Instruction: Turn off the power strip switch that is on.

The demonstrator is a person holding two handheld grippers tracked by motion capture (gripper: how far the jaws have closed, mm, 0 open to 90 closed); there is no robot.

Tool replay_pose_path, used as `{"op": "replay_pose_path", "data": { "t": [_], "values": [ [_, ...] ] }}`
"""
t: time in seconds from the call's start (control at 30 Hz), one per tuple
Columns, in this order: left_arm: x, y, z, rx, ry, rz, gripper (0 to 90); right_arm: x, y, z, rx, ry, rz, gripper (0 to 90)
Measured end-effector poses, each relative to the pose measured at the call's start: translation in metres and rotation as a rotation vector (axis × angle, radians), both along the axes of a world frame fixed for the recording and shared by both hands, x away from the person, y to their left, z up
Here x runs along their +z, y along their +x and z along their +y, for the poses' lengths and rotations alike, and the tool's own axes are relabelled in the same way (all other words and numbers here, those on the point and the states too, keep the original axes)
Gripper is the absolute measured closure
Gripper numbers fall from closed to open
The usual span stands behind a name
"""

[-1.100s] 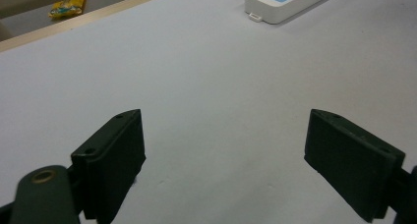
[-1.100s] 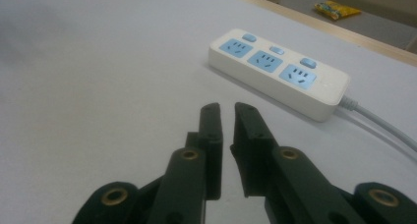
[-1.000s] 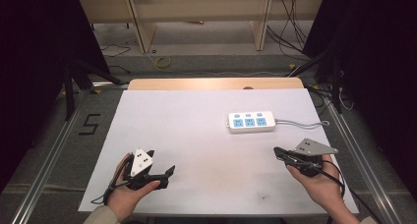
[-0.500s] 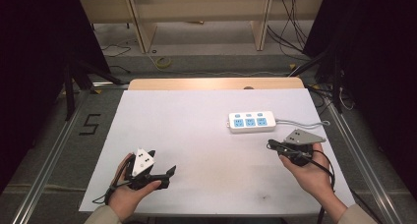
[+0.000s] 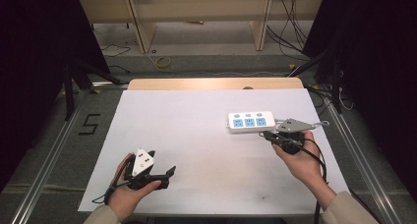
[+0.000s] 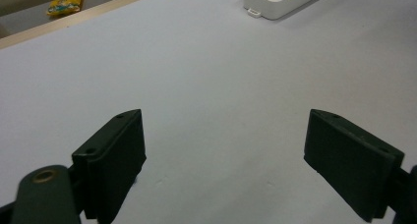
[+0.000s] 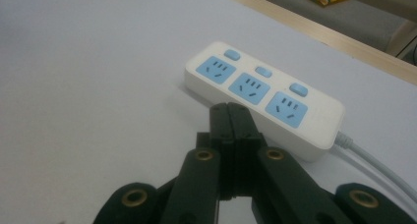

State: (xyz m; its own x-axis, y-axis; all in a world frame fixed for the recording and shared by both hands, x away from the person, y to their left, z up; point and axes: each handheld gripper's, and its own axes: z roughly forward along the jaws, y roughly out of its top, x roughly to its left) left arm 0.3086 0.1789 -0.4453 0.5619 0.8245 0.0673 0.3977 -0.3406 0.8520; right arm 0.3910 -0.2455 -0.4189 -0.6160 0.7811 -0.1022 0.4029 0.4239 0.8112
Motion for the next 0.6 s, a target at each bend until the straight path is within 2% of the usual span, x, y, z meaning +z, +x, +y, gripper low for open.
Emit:
{"op": "replay_pose_path", "data": {
  "t": [0.6],
  "values": [
    [0.000,0.000,-0.001,-0.005,0.004,-0.004,15.0,0.000,0.026,0.015,-0.013,-0.025,0.020,90.0]
  ]
}}
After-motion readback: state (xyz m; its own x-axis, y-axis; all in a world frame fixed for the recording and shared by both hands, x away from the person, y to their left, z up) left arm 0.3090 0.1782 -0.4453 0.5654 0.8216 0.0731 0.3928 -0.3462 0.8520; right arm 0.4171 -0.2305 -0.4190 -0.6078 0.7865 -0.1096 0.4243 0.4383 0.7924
